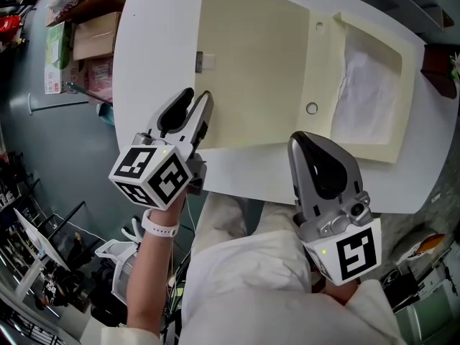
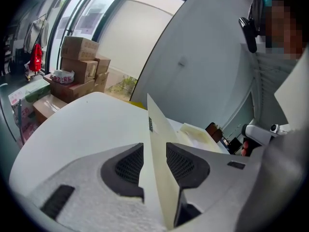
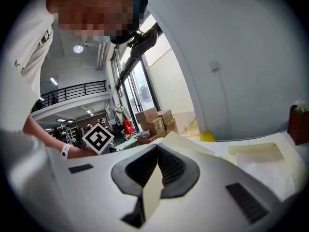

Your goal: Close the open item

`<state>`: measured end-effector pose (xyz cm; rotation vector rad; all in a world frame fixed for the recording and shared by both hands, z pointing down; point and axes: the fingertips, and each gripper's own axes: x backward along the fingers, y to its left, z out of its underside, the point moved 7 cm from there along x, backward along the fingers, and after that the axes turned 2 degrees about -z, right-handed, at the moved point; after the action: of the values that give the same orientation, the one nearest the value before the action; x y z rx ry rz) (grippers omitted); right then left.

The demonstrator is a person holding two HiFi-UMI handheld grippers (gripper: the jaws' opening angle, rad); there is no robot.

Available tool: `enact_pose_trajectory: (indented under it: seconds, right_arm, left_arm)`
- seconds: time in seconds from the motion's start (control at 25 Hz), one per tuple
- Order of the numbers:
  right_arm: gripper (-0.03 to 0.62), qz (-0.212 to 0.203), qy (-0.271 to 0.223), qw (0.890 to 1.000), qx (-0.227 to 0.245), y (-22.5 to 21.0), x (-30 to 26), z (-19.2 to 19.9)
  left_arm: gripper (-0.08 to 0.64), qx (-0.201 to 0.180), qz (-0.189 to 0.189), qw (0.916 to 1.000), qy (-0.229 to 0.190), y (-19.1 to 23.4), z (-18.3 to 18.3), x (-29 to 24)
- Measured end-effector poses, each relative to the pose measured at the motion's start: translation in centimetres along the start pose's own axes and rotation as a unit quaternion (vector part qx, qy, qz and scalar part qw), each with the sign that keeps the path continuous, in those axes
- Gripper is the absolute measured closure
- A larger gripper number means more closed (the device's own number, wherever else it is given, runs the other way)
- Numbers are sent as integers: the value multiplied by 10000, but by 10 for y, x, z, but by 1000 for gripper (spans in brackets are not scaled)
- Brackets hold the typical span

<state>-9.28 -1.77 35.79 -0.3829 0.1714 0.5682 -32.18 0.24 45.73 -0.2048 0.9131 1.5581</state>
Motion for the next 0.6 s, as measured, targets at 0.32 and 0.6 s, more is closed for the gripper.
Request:
enact_pose_trajectory:
  seconds: [0.32, 0.6]
  right_arm:
    - [577, 40, -40, 10000, -53, -2, -5, 4]
    - [576, 138, 2, 9999, 82, -6, -6, 7]
  left_arm:
    - [483, 8, -60, 9998, 177, 0, 8, -7]
    - [511, -2, -62, 9997, 222, -6, 4, -3]
